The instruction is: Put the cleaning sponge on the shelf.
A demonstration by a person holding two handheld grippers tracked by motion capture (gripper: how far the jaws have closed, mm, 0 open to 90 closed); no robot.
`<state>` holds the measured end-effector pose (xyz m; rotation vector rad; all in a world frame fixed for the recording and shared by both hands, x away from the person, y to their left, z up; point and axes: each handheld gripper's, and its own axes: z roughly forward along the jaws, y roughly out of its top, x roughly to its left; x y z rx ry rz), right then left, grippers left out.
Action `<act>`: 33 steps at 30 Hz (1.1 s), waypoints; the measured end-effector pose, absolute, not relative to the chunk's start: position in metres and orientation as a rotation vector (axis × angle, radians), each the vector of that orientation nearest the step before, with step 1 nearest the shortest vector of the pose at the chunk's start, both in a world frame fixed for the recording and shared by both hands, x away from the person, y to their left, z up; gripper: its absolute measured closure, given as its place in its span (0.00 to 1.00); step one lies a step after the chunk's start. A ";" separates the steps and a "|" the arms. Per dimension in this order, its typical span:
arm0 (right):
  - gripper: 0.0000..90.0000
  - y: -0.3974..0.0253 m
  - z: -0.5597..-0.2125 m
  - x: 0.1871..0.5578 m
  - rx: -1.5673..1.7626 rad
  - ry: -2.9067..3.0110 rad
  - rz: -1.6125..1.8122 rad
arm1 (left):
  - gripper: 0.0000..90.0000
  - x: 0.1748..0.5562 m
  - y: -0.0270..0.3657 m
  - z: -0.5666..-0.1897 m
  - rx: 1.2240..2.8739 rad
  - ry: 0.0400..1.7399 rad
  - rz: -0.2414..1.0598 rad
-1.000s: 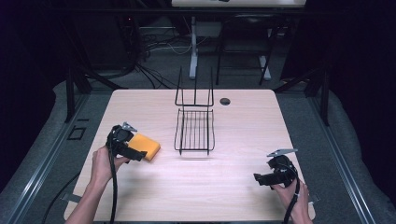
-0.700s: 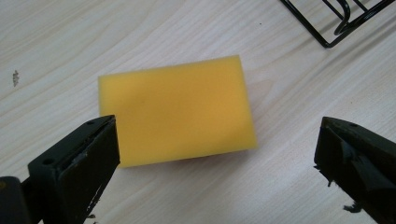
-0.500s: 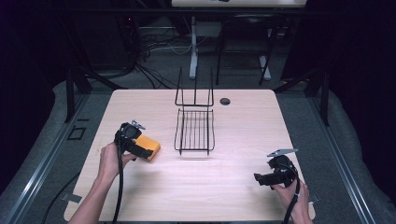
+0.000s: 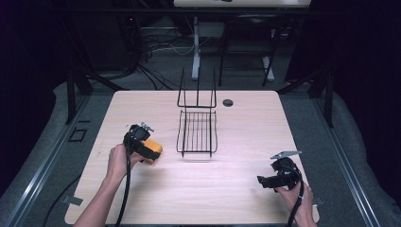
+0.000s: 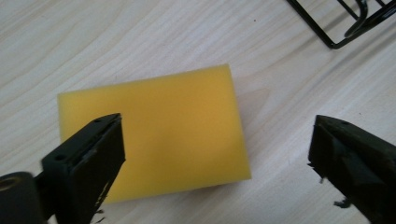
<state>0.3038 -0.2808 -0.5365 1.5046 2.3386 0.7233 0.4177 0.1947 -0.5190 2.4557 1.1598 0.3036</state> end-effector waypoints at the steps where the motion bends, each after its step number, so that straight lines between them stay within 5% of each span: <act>1: 0.11 -0.281 -0.537 0.304 1.504 2.339 0.722 | 0.07 0.418 0.194 -0.520 2.457 1.160 0.304; 33: 0.11 -0.281 -0.537 0.303 1.505 2.336 0.719 | 0.51 0.415 0.180 -0.539 2.502 1.174 0.441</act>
